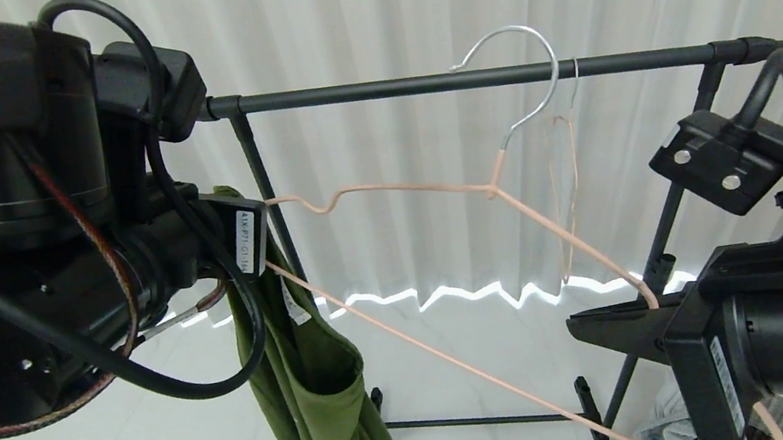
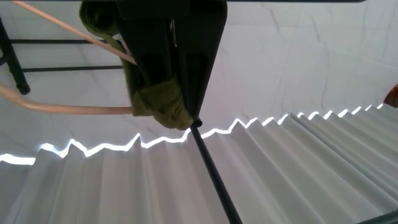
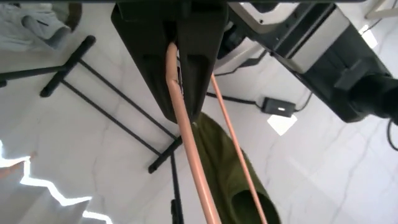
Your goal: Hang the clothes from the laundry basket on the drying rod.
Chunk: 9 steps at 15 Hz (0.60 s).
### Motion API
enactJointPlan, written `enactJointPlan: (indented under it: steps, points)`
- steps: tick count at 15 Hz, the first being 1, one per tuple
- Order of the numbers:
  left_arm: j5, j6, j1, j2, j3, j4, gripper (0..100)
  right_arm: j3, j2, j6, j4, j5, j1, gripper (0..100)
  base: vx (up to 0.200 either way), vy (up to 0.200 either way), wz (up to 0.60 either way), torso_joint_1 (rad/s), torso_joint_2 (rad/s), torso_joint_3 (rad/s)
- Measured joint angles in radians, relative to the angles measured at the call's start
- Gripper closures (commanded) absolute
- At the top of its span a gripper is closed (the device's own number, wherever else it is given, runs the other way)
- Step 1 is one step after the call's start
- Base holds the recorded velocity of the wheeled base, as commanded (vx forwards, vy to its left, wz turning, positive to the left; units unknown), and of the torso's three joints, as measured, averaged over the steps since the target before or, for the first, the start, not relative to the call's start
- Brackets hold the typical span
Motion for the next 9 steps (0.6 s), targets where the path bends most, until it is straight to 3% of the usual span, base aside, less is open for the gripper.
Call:
enactJointPlan:
  steps: [6,9]
  points:
    - [0.005,-0.034,-0.009,0.011,-0.009,0.000,100,-0.004,0.041,0.123,-0.056,0.004,0.171,100,0.000,0.000,0.00,0.000,0.00,0.000]
    - [0.005,-0.034,-0.009,0.011,-0.009,0.000,100,-0.003,0.070,0.141,-0.108,-0.002,0.194,100,0.000,0.000,0.00,0.000,0.00,0.000]
